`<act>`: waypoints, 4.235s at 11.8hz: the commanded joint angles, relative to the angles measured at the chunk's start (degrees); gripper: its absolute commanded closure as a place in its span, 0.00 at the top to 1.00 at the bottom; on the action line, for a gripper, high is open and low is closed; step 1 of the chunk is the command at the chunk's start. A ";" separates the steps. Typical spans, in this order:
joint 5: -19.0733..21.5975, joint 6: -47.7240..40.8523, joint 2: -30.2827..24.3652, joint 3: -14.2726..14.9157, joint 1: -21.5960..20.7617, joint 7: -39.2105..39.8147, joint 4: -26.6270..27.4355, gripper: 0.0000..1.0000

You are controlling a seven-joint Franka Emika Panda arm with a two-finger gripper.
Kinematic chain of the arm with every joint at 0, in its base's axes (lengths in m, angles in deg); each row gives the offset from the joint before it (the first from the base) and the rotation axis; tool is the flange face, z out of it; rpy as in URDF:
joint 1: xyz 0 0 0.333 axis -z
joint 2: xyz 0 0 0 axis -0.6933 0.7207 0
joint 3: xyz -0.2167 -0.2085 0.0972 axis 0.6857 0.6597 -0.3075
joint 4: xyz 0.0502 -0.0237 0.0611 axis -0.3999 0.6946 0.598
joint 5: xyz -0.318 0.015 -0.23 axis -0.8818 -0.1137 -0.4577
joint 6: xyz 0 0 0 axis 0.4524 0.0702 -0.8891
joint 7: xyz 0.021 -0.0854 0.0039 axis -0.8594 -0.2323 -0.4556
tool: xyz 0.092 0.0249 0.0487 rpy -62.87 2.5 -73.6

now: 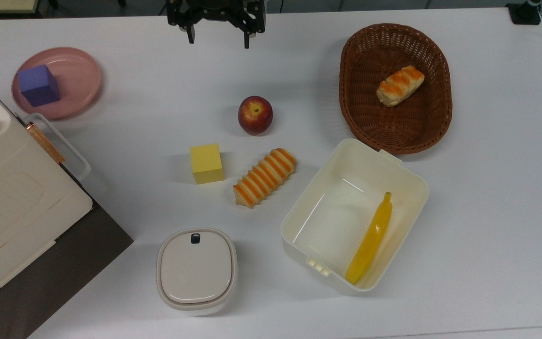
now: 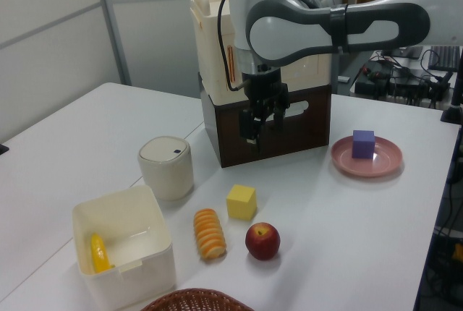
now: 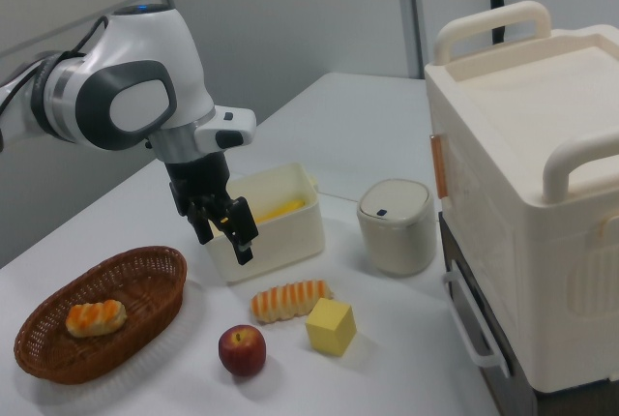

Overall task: Put the purple cube on the table
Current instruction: 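Move the gripper over the purple cube on the pink plate, then lower the gripper and close it on the purple cube, then lift the purple cube off the plate and carry it beside the yellow cube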

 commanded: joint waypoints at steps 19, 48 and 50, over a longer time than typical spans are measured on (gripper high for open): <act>-1.68 24.28 12.08 1.38 39.86 53.19 5.80 1.00; -3.98 16.40 10.70 -6.44 17.12 7.86 4.93 1.00; -3.98 14.83 10.17 -6.44 13.86 5.74 3.35 1.00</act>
